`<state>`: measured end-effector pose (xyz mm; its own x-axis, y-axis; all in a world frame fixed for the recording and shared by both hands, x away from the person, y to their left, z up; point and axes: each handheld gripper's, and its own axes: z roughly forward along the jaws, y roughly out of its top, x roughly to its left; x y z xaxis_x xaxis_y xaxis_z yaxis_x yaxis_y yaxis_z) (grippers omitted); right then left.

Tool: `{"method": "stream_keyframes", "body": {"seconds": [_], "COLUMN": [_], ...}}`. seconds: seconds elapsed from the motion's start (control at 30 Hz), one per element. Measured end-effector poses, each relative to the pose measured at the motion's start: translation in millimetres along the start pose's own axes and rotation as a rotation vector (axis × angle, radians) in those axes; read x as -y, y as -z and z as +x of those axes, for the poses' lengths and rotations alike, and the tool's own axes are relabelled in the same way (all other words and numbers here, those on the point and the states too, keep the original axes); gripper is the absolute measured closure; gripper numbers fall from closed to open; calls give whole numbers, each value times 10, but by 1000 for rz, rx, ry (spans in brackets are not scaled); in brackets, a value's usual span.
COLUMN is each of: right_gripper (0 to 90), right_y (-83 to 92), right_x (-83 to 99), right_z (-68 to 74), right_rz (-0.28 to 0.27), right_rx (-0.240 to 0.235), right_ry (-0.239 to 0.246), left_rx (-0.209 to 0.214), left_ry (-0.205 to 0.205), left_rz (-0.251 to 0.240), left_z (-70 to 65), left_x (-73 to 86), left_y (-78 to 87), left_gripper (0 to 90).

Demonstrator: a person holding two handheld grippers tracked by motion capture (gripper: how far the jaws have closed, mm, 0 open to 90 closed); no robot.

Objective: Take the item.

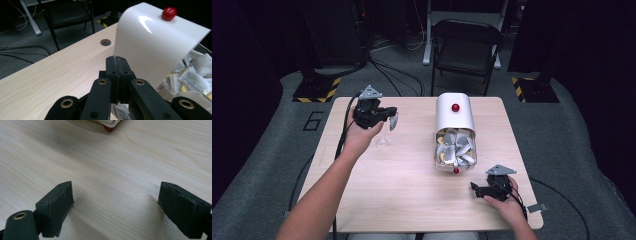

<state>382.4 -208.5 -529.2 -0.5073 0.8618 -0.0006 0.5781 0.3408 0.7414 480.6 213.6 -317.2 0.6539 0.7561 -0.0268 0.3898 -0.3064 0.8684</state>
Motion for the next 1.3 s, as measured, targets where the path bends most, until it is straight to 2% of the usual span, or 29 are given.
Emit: {"method": "stream_keyframes", "body": {"seconds": [0.3, 0.67, 1.3], "right_gripper": [123, 123, 123], "right_y": [10, 12, 13], "right_x": [10, 11, 11], "right_z": [8, 10, 10], "right_rz": [0, 2, 2], "right_rx": [3, 1, 3], "right_ry": [-7, -7, -6], "left_rx": [-47, -101, -151], "left_ry": [36, 69, 113], "left_rz": [13, 23, 40], "left_z": [257, 495, 698], "left_x": [93, 219, 458], "left_y": [-46, -97, -251], "left_gripper": [899, 899, 899]}}
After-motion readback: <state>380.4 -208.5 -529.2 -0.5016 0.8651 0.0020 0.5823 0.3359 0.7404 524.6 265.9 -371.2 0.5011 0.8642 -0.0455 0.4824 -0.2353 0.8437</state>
